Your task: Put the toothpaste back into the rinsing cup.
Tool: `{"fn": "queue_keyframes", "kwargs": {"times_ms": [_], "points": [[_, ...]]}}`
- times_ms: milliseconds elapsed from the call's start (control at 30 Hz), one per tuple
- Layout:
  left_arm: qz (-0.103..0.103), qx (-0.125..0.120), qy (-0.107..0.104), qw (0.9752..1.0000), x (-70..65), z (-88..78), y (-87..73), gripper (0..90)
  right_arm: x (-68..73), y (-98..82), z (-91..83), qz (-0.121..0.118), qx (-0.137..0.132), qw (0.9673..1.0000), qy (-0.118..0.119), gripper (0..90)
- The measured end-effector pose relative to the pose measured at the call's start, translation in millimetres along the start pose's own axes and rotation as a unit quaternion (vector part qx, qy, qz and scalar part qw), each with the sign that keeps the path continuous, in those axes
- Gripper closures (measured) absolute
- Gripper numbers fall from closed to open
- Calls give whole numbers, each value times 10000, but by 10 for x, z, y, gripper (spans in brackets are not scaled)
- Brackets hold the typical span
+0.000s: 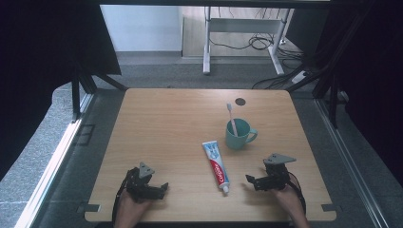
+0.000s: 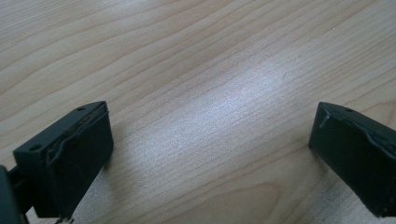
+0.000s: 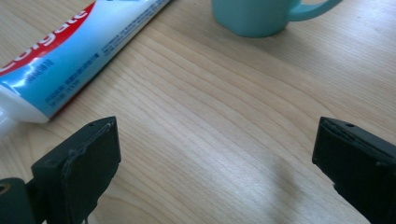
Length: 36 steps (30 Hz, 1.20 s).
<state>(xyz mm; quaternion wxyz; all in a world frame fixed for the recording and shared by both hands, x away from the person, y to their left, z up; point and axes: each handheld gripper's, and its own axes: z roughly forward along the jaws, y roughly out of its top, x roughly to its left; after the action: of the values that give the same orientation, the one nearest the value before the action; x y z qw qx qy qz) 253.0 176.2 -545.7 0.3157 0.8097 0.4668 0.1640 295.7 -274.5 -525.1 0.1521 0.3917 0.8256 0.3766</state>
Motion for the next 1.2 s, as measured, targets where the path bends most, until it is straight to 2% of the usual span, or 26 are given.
{"fn": "queue_keyframes", "kwargs": {"times_ms": [267,500,833,1200], "points": [[0,-1,0,10000,0,0,0,0,75,85,10,37,28,9999,165,38],[-1,2,1,10000,0,1,1,0,145,164,35,-47,54,9997,231,43],[-1,3,3,10000,0,1,1,0,400,365,166,-263,-49,9984,491,35],[-3,2,2,10000,0,1,1,0,657,482,387,-421,85,9963,746,34]]}}
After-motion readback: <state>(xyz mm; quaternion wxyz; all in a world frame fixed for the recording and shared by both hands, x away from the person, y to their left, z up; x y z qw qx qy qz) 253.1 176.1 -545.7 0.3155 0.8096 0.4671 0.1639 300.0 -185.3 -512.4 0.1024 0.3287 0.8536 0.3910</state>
